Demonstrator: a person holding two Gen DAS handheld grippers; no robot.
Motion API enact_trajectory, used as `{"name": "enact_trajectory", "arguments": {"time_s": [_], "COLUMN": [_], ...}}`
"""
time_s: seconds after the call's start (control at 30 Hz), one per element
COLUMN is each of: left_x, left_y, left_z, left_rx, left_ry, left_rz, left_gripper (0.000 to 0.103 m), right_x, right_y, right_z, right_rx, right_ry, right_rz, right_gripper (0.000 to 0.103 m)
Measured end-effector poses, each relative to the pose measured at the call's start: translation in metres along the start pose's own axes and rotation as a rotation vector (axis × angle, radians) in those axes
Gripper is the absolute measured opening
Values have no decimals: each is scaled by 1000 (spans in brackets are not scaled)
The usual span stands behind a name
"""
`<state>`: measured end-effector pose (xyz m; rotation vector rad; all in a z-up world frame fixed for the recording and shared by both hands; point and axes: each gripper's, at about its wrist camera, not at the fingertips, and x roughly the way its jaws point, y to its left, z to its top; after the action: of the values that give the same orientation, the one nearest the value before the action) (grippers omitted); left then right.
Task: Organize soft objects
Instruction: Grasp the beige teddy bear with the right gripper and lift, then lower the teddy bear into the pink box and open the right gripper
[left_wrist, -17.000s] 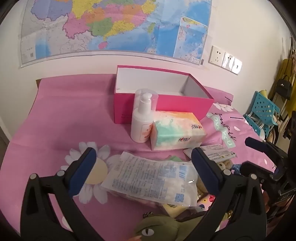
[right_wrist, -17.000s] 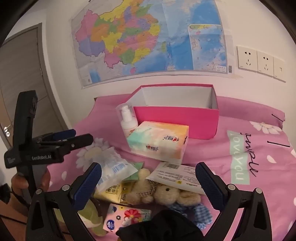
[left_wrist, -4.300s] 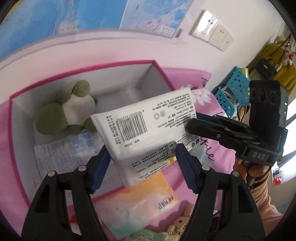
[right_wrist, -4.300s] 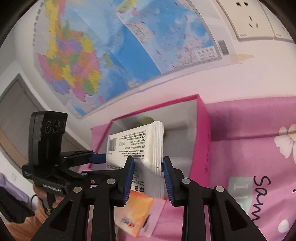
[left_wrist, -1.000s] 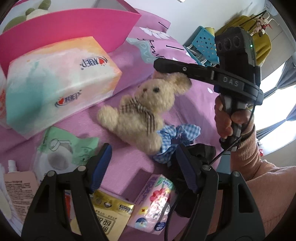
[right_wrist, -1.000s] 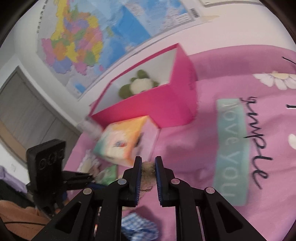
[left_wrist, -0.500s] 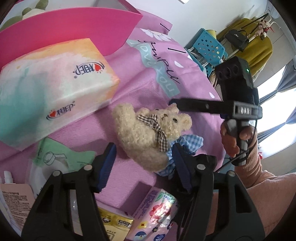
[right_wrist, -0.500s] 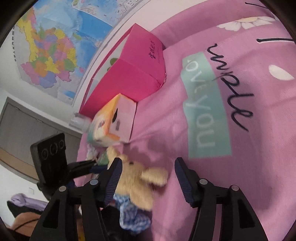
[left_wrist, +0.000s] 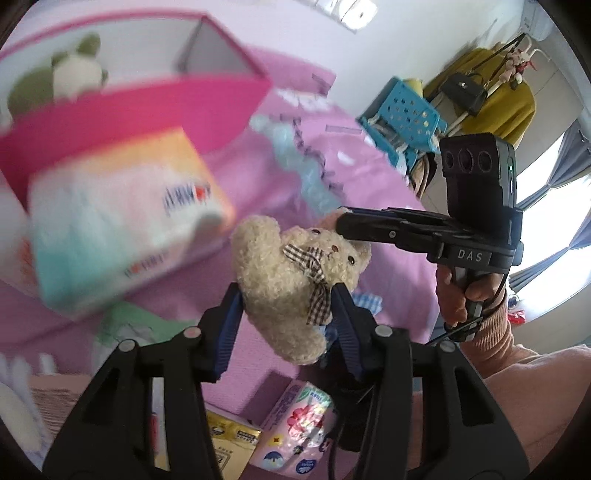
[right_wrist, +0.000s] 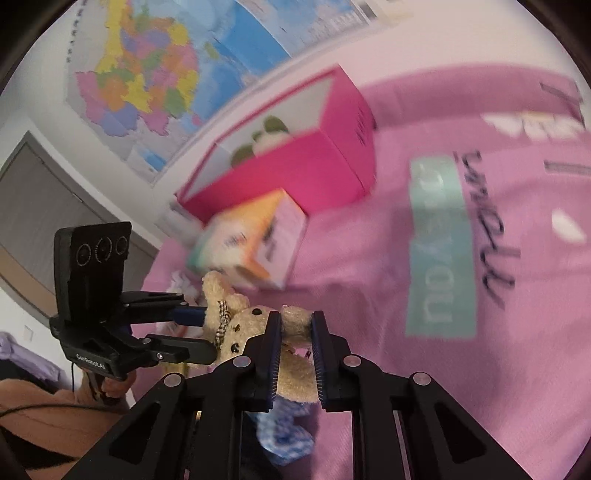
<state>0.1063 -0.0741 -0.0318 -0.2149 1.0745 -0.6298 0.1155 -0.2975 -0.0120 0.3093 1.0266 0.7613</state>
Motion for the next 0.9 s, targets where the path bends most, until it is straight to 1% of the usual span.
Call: {"name": "enact_trajectory", "arguments": {"time_s": [0.13, 0.17, 0.3, 0.5, 0.6, 0.67, 0.8, 0.87, 0.9], "left_x": [-29, -37, -54, -61, -55, -45, -19, -9, -5], "left_y": [-4, -4, -2, 21, 32, 40, 55, 62, 66], "left_z": [22, 31, 61, 105, 120, 128, 139, 143, 144], "left_rx": [27, 33, 44, -8, -39, -61, -97, -119, -132], "left_ry": [-78, -105, -163, -196, -182, -157, -86, -51, -36], "left_rz": [23, 38, 99, 157, 181, 199, 233, 254, 264], "left_gripper": [51, 51, 51, 51, 51, 51, 51, 54, 57], "right_x": [-14, -16, -21, -6, 9, 21, 43, 51, 54], "right_y": [20, 24, 41, 45, 39, 31, 15, 10, 9], "right_z": [29, 38, 78, 129, 148, 157, 167, 169, 169], "right_rx": [-68, -82, -152, -167, -151, -124, -85, -75, -70], "right_ry": [-74, -89, -156, -189, -190, -173, -142, -127, -119], "right_rz": [10, 10, 17, 12, -11, -18, -58, -82, -94], "right_gripper": [15, 15, 15, 15, 15, 15, 15, 15, 19]}}
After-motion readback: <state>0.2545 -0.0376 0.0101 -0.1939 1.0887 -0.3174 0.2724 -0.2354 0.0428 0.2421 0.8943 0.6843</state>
